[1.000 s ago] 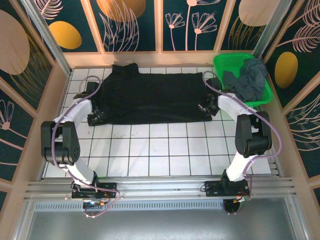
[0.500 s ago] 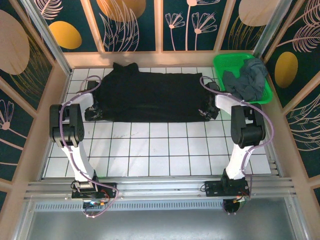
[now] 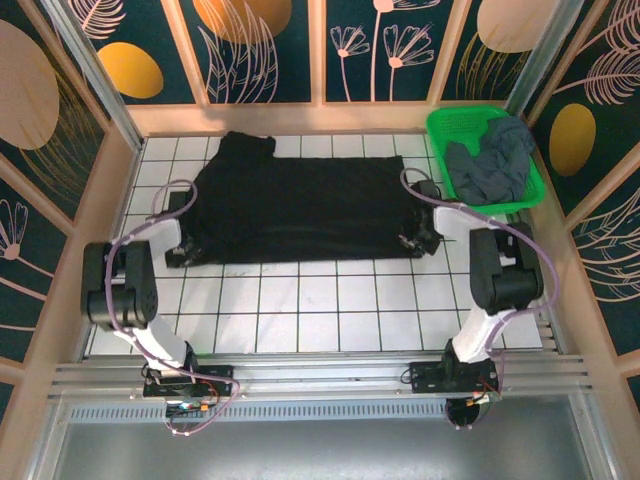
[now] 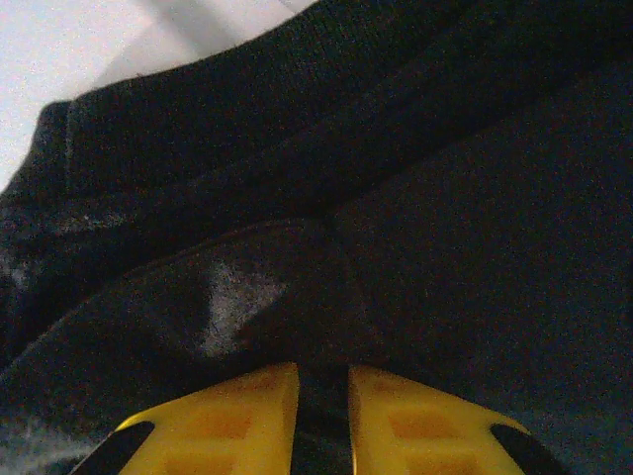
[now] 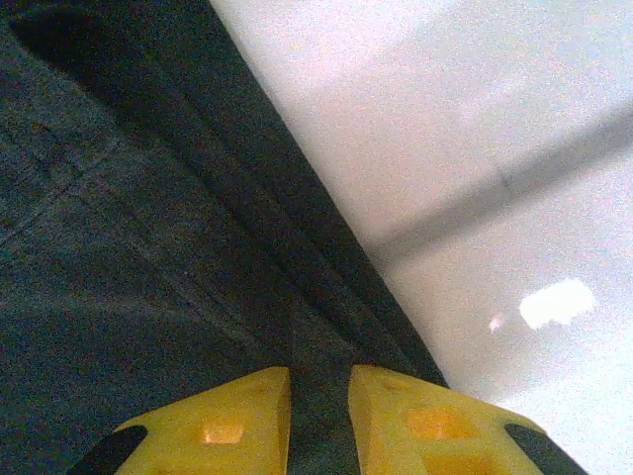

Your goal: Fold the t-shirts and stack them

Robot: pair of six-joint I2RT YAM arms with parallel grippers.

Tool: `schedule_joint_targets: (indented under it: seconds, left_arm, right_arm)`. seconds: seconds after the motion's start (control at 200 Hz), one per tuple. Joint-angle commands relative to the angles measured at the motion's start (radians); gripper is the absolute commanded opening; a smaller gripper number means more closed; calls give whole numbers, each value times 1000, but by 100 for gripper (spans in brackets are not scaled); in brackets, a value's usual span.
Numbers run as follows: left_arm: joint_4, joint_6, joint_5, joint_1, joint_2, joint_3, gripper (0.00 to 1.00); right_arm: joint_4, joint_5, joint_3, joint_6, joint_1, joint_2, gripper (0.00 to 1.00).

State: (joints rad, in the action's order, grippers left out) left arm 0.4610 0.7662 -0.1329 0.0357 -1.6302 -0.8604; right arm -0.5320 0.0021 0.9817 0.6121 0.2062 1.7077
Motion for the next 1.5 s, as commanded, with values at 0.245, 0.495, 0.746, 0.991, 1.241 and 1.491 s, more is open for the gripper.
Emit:
schedule_joint_targets:
  seconds: [0.245, 0.495, 0.746, 0.991, 1.241, 1.491]
  left_arm:
    - [217, 164, -76, 18, 208, 41, 45]
    - [168, 192, 244, 2, 202, -49, 52]
    - [139, 360, 363, -140, 207, 22, 55]
    - [115, 445, 326, -193, 195, 76, 54]
    - [20, 474, 348, -204, 144, 96, 49]
    - [2, 465, 345, -214, 100, 59, 21]
  right_arm:
    - [-181, -43, -107, 59, 34, -207, 35]
    - [29, -296, 49, -81, 121, -217, 49]
    - [195, -623, 101, -101, 198, -119, 56]
    - [205, -603, 120, -79, 202, -84, 56]
    - [220, -606, 114, -55, 202, -80, 56]
    - [203, -588, 117, -52, 202, -79, 56]
